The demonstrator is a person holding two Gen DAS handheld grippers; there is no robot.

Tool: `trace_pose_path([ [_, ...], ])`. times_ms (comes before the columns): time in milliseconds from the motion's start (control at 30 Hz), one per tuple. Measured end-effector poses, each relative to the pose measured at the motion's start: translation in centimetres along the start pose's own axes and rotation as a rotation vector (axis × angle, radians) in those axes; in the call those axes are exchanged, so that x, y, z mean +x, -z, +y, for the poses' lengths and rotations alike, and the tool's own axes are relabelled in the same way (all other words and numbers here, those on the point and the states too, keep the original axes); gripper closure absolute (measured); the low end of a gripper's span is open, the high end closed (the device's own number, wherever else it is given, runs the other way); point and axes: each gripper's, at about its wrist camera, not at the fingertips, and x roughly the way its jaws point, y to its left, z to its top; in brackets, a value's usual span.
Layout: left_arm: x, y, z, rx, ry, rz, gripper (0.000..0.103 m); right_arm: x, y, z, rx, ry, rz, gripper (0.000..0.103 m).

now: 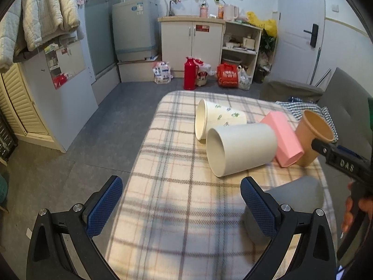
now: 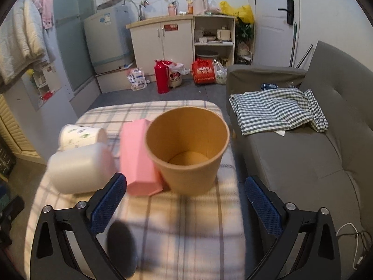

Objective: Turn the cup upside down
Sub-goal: 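Reach the right gripper to the tan paper cup and grasp its rim, then lift the tan cup with the right gripper and pull it back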

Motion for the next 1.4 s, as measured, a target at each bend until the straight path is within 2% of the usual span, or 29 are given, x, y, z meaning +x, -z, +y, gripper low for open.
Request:
trace_pose_path([
  [167, 1.8, -0.1, -0.3, 0.012, 0.012, 0.017, 0.0, 2.7, -0.8, -0.3, 0.016, -0.007, 0.012, 0.015],
  [233, 2.1, -0.1, -0.5, 0.02, 0.015, 0.016, 0.0, 3.1, -1.1, -0.3, 0.011, -0.009, 0.011, 0.021],
  [333, 1.9, -0.1, -0.7, 0.026, 0.015, 0.015, 0.0, 2.8, -1.3, -0.2, 0.003, -0.006, 0.002, 0.024],
  [500, -0.4, -0.3, -0.8, 0.03, 0.015, -0.016, 0.0, -1.5, -1.3, 0.2, -0.03, 0.009, -0.04, 0.024],
  [667, -5.2, -0.2, -0.3, 0.023, 0.022, -0.071, 0.0, -9.1, -0.3, 0.4, -0.041, 0.0, -0.079, 0.024],
  [800, -9.4, 1.0, 0.4, 0.013, 0.038, -0.109, 0.0, -16.1, 2.1, 1.6, -0.051, -0.044, -0.075, 0.024],
  [1000, -14.5, 4.6, 1.2, 0.019, 0.063, -0.153, 0.0, -24.1, 8.9, 5.2, -0.11, -0.107, -0.028, 0.024],
  [1167, -16.5, 7.8, 2.1, 0.034, 0.064, -0.155, 0.0, -26.2, 14.4, 8.2, -0.16, -0.151, 0.032, 0.024],
  [1400, -16.5, 10.7, 3.8, 0.021, 0.029, -0.118, 0.0, -23.5, 18.9, 10.4, -0.163, -0.191, 0.185, 0.024],
])
